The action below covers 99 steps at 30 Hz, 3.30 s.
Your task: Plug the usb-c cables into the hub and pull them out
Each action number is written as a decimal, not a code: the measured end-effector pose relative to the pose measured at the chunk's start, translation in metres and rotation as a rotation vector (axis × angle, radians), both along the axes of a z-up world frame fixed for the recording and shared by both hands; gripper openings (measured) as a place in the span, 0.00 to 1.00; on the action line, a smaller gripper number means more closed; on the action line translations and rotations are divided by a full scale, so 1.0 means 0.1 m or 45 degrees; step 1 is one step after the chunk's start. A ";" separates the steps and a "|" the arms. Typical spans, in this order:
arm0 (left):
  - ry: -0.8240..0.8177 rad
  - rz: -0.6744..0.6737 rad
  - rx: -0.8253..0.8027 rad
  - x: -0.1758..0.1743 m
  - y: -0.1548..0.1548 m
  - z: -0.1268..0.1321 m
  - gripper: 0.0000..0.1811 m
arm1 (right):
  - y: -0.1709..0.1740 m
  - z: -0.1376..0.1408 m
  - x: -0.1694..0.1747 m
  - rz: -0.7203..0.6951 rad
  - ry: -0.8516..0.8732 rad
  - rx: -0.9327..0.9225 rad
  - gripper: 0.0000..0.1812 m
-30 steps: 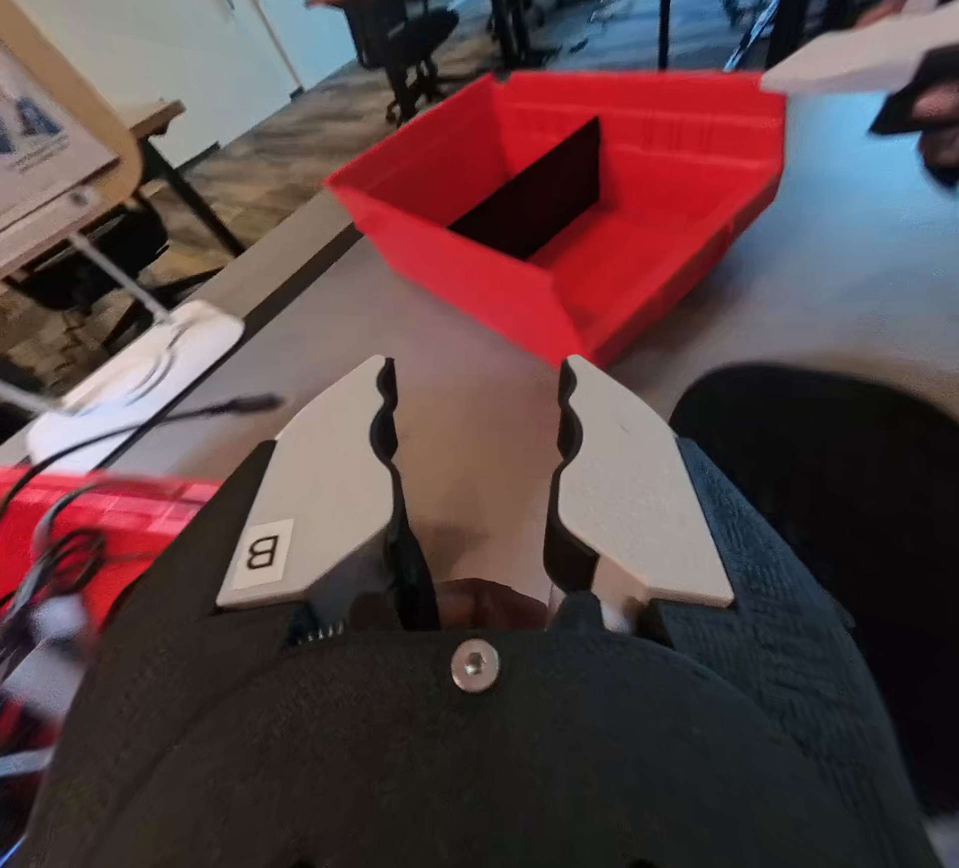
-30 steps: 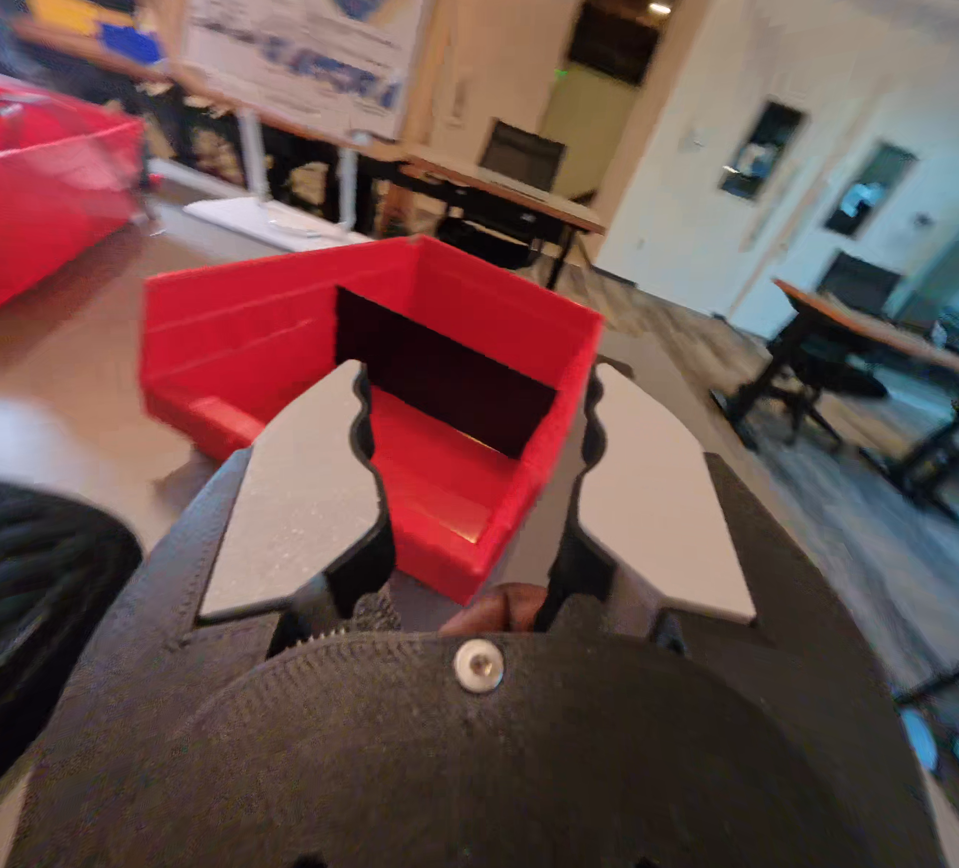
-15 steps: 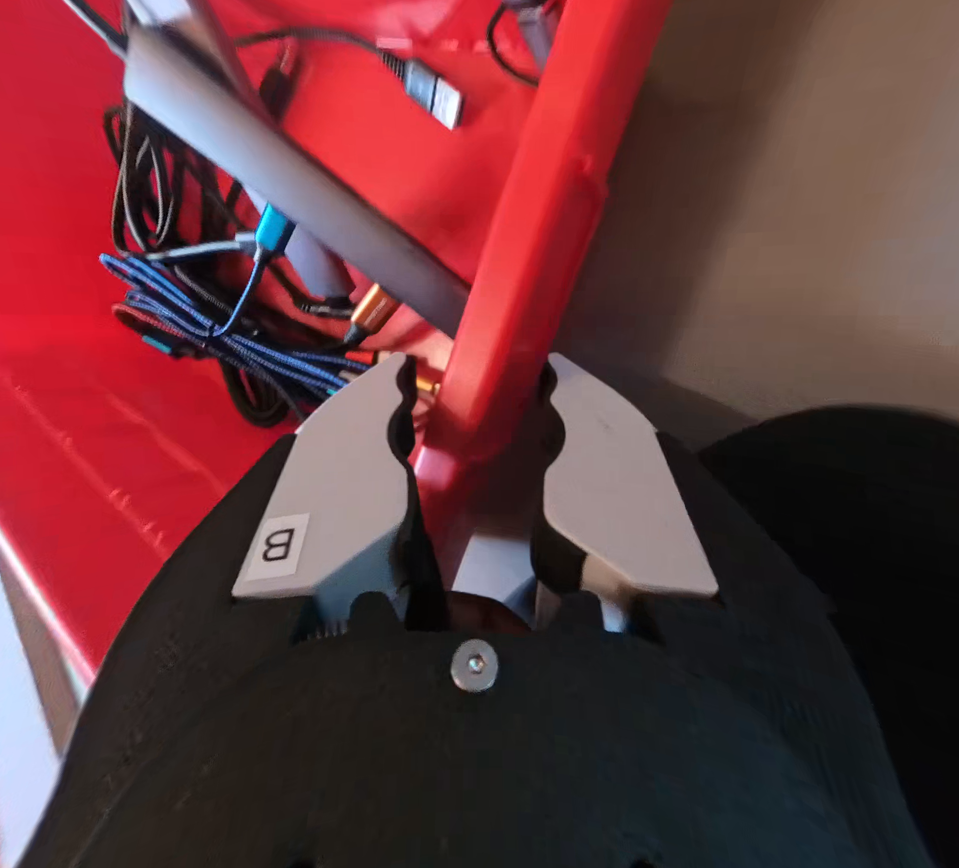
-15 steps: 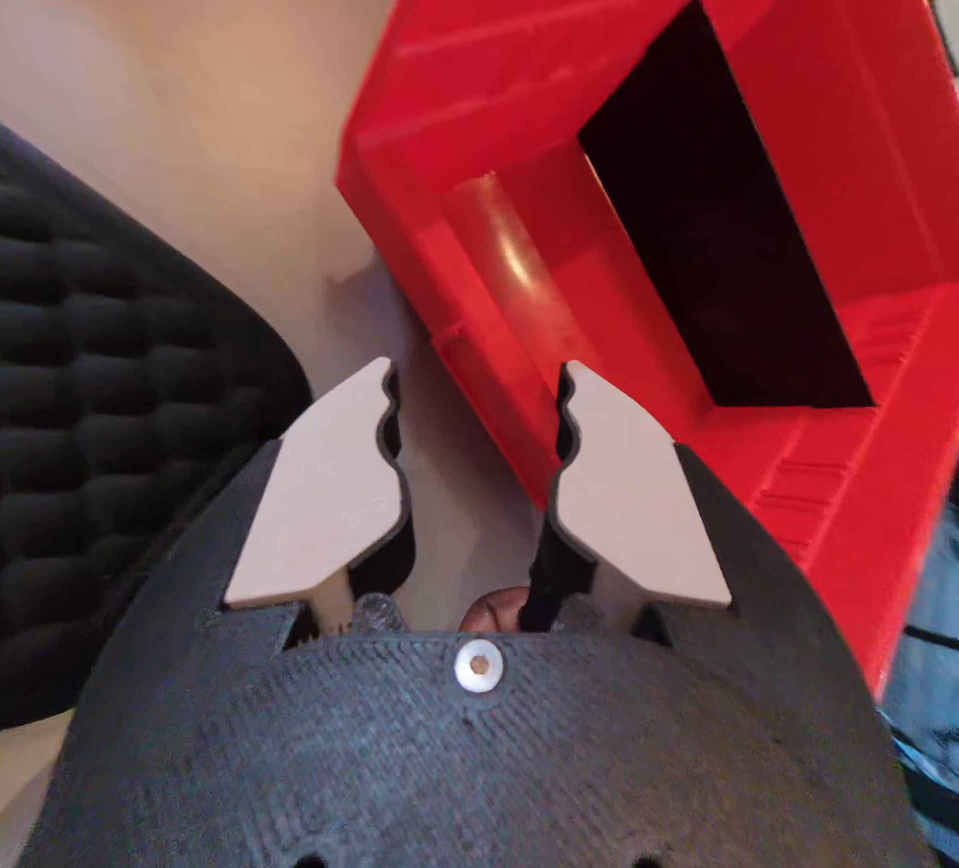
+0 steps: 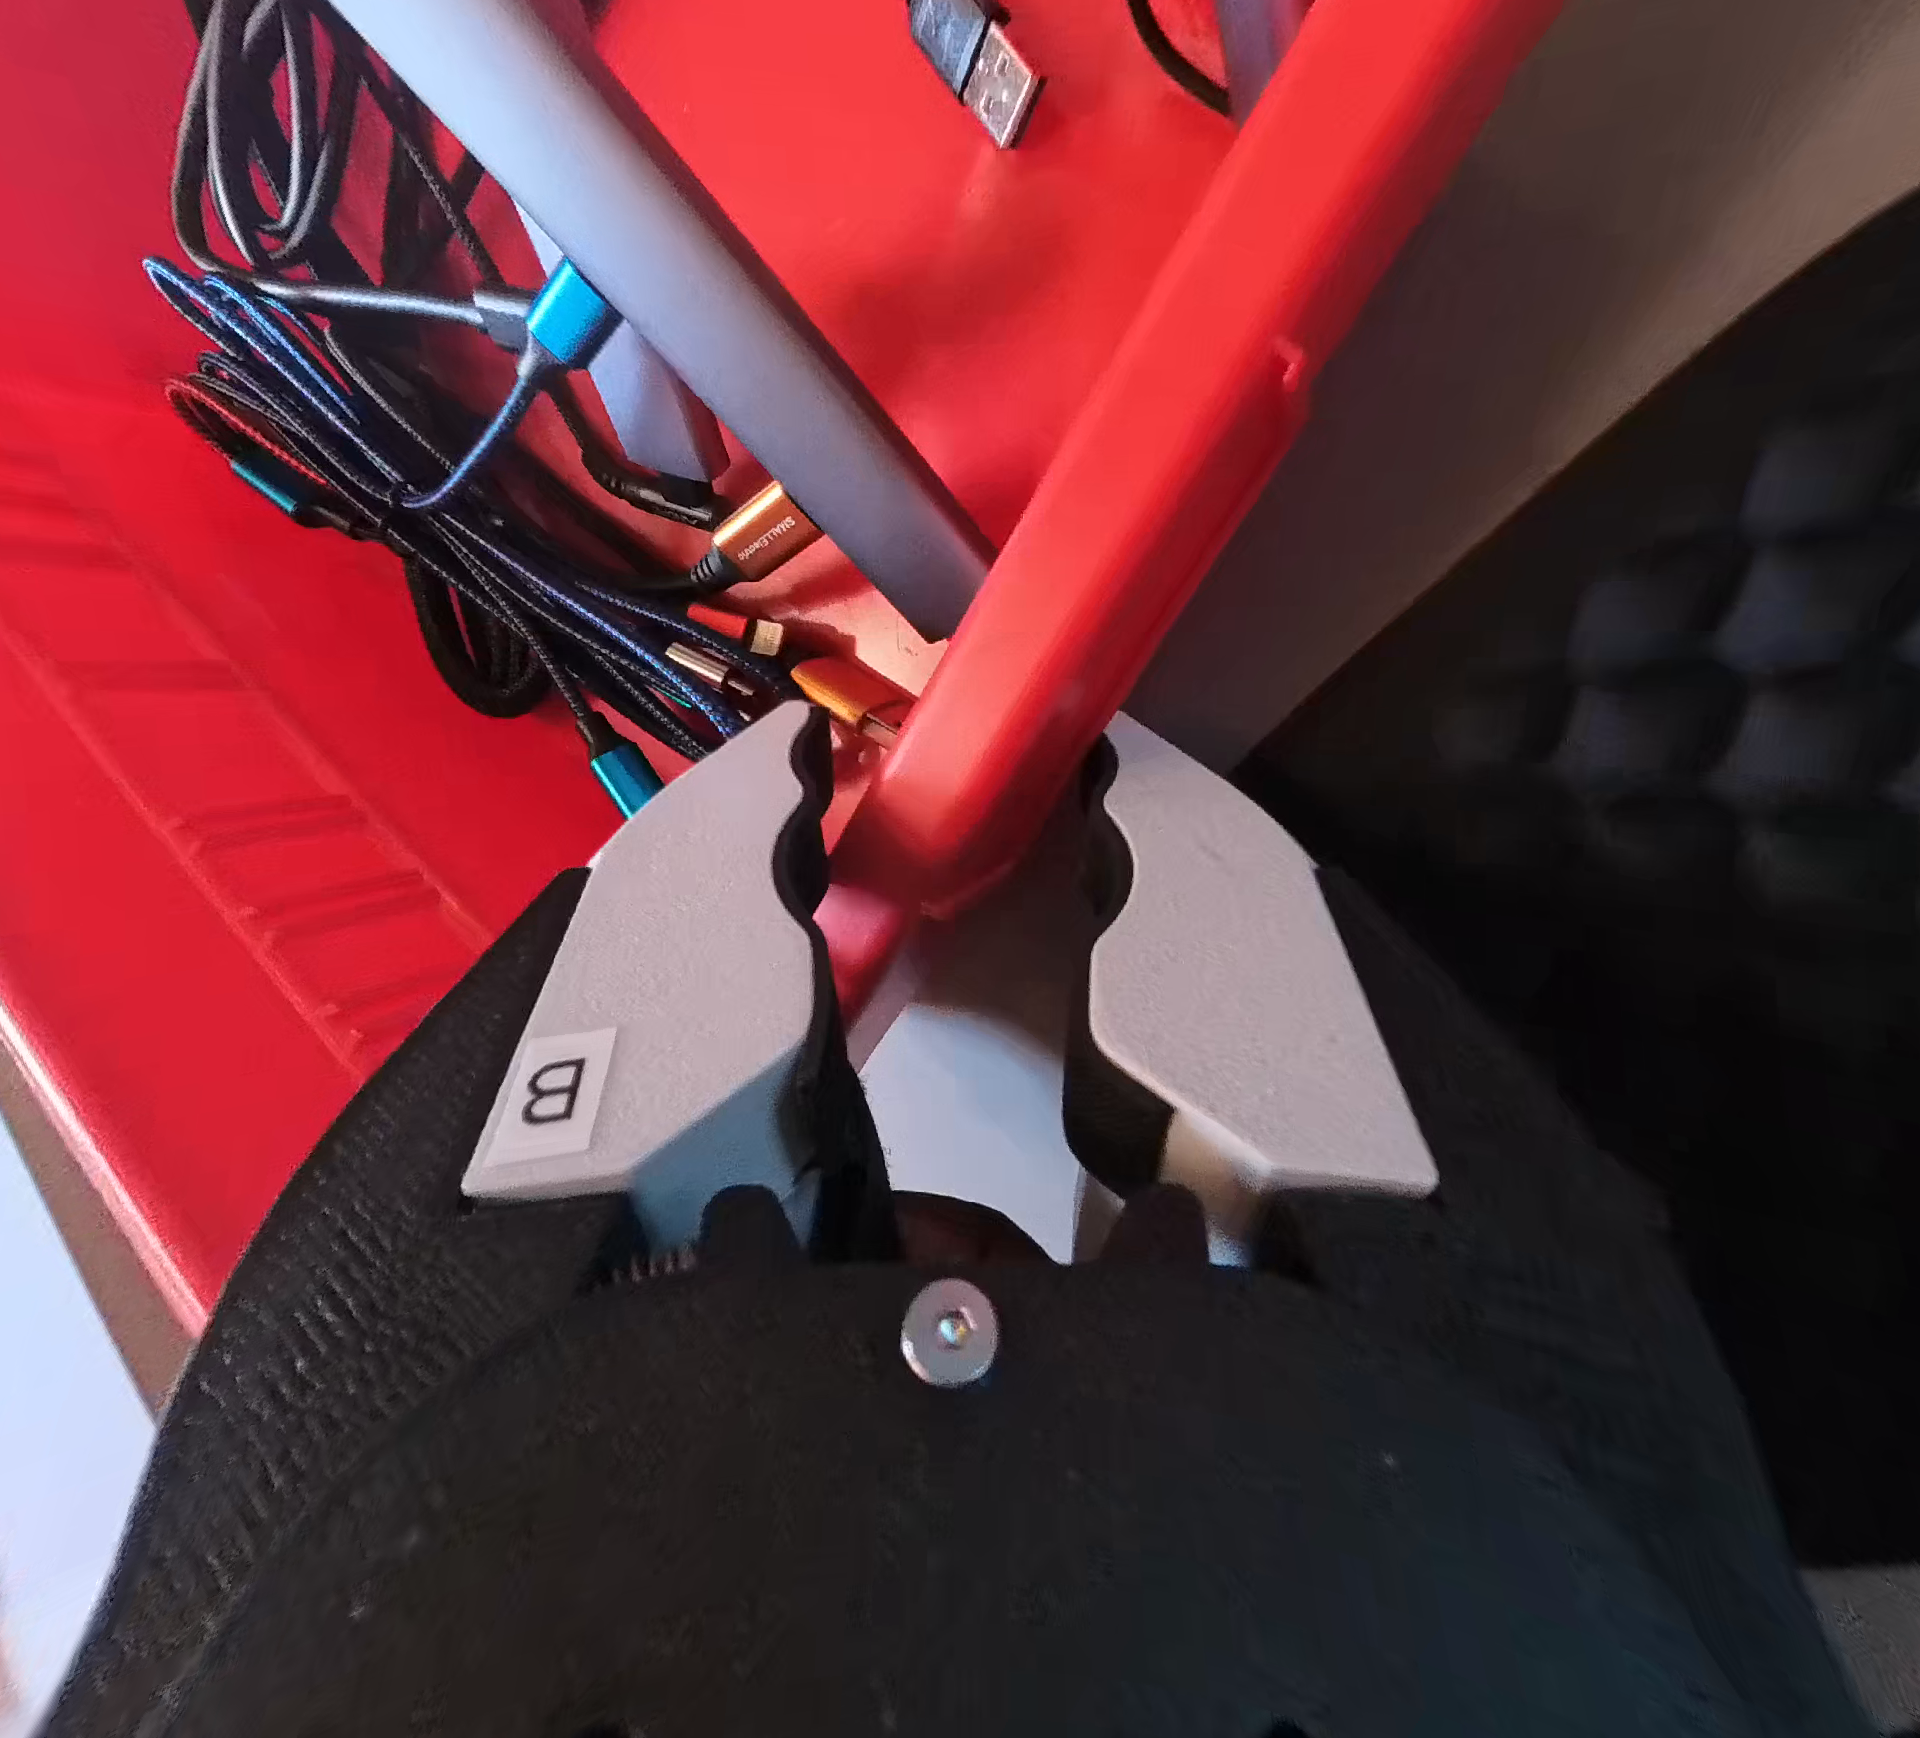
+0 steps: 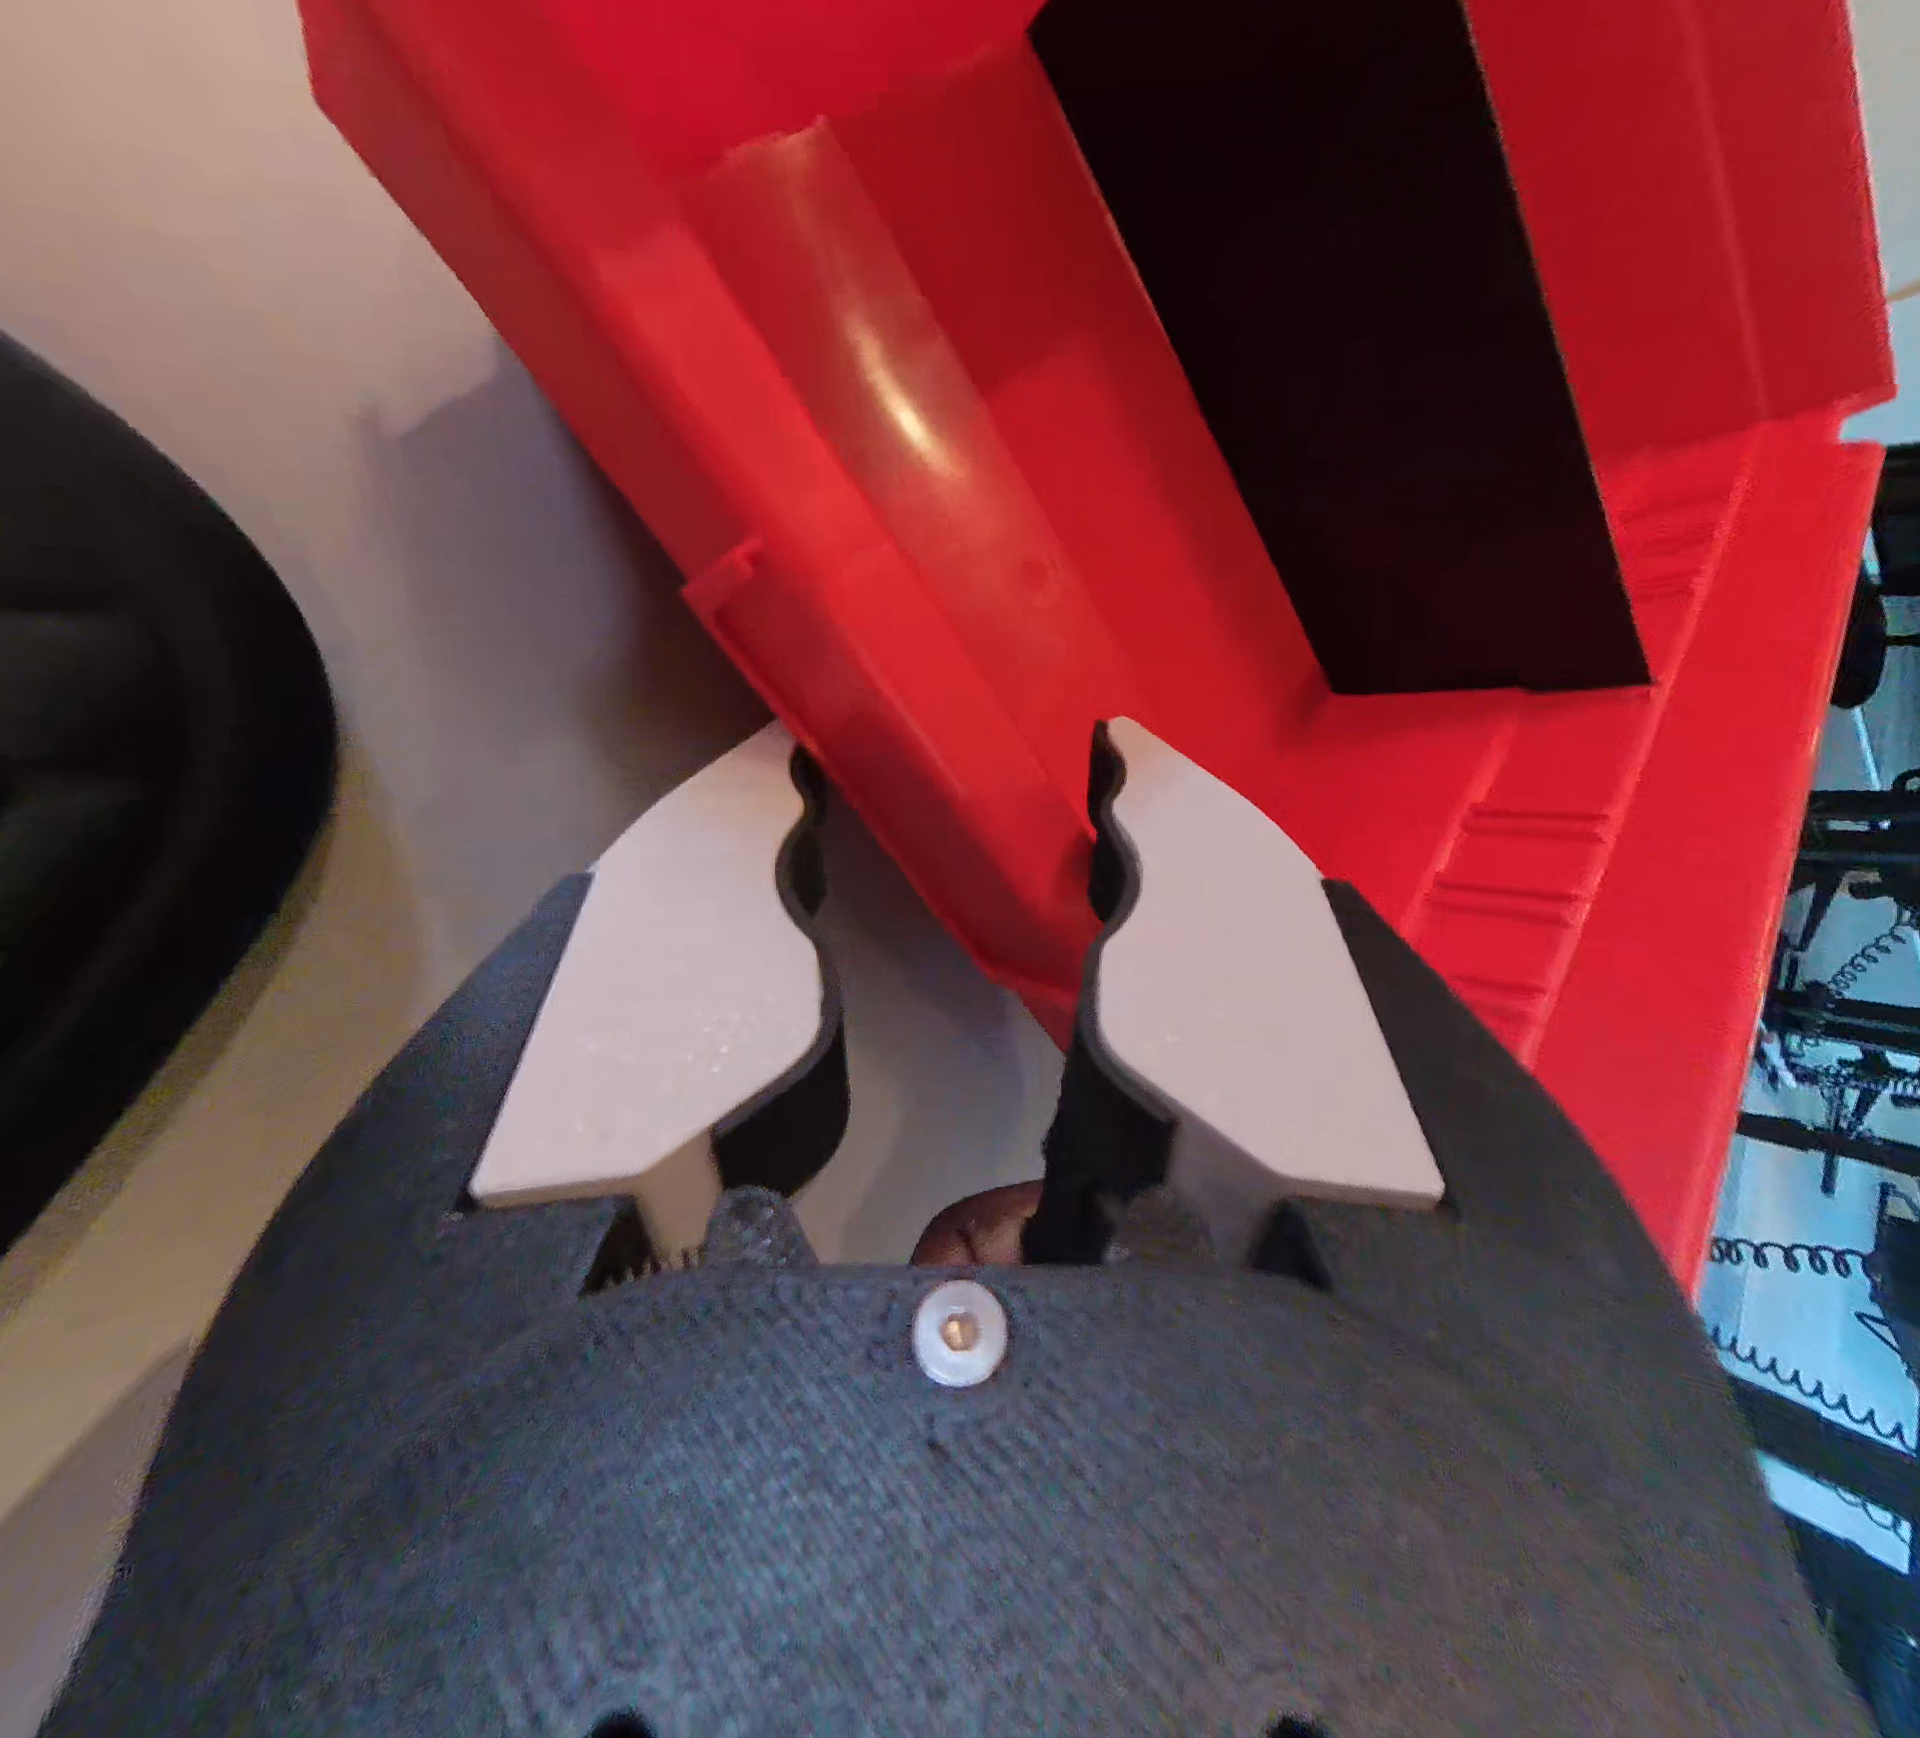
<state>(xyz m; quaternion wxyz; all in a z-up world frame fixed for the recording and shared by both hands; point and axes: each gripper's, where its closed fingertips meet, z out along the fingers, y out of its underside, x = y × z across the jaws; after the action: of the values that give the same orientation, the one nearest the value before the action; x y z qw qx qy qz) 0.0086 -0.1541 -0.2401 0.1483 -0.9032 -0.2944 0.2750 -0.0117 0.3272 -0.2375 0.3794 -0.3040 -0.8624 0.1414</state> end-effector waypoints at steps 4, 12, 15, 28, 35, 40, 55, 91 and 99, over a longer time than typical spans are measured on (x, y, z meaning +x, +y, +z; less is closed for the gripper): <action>0.026 0.022 0.006 0.10 -0.25 0.01 0.26 | 0.19 0.00 0.13 -0.040 -0.052 0.006 0.28; 0.022 0.068 -0.013 0.42 -0.74 0.01 0.25 | 0.44 0.00 0.33 -0.070 -0.067 -0.014 0.28; 0.033 0.029 -0.030 0.56 -0.86 0.01 0.25 | 0.50 -0.01 0.39 -0.100 -0.097 -0.039 0.30; 0.055 -0.067 -0.113 0.71 -1.11 0.02 0.22 | 0.63 0.00 0.55 -0.150 -0.137 -0.077 0.35; 0.105 -0.026 -0.073 0.72 -1.20 0.04 0.24 | 0.56 0.10 0.67 -0.168 -0.187 -0.105 0.34; 0.280 -0.009 0.292 0.77 -1.02 0.43 0.28 | 0.38 0.31 0.78 -0.064 -0.144 -0.236 0.33; 0.282 0.254 0.936 0.36 -0.64 1.10 0.31 | -0.38 1.74 1.02 0.564 0.626 -0.943 0.28; 0.823 0.076 1.604 0.21 -0.95 2.58 0.12 | -0.76 1.86 1.02 0.706 0.770 -0.843 0.27; 0.870 -0.196 2.032 0.42 -0.84 3.21 0.12 | -1.01 1.95 1.02 0.781 0.786 -0.915 0.25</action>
<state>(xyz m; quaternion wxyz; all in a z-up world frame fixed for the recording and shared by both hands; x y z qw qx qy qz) 0.0503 -0.2385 0.0813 0.8352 -0.4149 -0.2767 0.2317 0.0901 0.2259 -0.0429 0.4283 -0.0941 -0.6578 0.6123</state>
